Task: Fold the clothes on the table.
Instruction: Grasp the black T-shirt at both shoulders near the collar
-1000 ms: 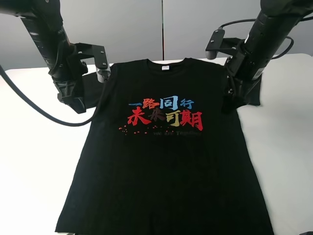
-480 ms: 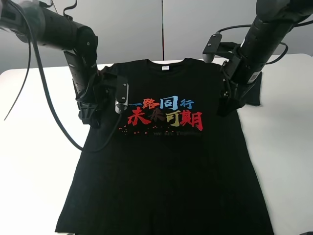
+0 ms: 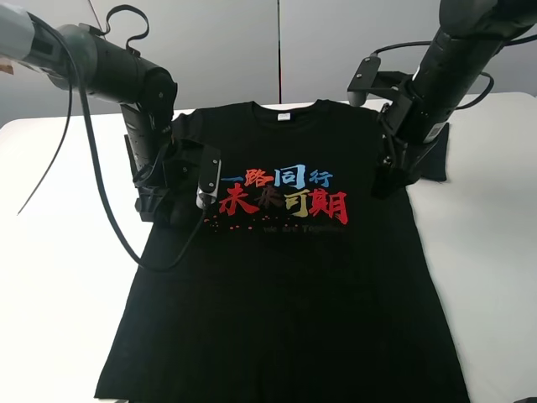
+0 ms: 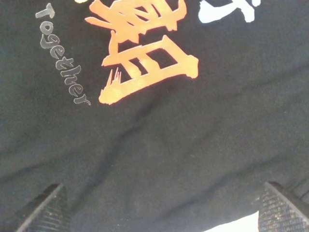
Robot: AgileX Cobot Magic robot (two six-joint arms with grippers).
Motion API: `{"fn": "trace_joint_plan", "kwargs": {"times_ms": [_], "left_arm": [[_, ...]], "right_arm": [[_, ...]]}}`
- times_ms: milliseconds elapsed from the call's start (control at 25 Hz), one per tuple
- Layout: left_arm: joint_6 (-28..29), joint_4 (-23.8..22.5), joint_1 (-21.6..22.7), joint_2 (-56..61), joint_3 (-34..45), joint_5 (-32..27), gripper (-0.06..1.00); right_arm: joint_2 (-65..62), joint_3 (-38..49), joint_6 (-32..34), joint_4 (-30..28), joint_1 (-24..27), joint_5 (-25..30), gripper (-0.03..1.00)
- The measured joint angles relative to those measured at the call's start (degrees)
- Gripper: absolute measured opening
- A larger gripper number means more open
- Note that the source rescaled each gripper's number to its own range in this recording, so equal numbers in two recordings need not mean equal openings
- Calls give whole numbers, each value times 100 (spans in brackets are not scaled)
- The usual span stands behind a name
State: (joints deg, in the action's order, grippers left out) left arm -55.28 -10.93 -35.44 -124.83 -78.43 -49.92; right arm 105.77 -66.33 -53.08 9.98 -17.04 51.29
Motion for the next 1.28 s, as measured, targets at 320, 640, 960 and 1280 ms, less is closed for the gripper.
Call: {"fn": "trace_joint_plan", "kwargs": {"times_ms": [320, 640, 960, 1280], "left_arm": [[-11, 11, 0, -34, -18, -25, 89], [-11, 19, 0, -42, -32, -143, 46], [-11, 19, 0, -47, -47, -217, 56], [-11, 19, 0, -47, -47, -221, 56]], "right_arm": [[0, 0, 0, 0, 0, -11, 84], [0, 0, 0, 0, 0, -11, 84], [0, 0, -9, -222, 0, -11, 84], [610, 34, -450, -798, 0, -11, 83]]}}
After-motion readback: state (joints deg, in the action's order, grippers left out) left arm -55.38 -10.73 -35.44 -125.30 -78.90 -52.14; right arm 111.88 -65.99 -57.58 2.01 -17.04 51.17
